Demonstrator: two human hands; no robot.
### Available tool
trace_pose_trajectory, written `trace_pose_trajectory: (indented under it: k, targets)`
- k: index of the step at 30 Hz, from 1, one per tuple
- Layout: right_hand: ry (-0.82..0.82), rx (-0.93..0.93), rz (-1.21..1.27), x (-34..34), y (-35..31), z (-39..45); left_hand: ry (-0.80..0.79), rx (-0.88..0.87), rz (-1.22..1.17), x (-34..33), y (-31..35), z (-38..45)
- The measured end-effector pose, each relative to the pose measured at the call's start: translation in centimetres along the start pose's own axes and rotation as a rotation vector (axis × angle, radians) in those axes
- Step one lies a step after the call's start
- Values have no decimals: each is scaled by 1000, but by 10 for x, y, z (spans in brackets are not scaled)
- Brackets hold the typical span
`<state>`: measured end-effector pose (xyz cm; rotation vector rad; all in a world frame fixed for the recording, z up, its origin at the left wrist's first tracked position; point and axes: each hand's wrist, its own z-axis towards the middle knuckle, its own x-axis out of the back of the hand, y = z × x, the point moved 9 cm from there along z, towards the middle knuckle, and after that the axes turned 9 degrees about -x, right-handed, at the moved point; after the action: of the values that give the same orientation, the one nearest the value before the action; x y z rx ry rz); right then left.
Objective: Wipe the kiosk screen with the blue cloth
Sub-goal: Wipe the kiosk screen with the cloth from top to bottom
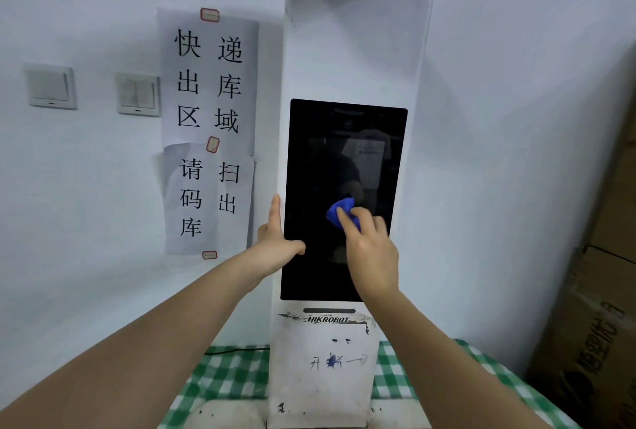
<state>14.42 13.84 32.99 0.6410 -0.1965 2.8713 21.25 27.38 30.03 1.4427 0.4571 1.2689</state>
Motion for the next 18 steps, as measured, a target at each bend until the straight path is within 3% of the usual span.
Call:
trace_pose_trajectory:
  k: [4,9,11,18]
  targets:
    - [-66,196,-35,-1,-12,-7,-8,7,-8,-1,-1,0]
    - [85,-100,16,19,10,26,-35,-5,-7,-2,1,-1]
    - [82,-98,11,15,3,25,-29,-2,-13,-1,0,-1]
    - [-107,298,-84,-6,-32,-5,-10,8,-12,-1,-1,-1]
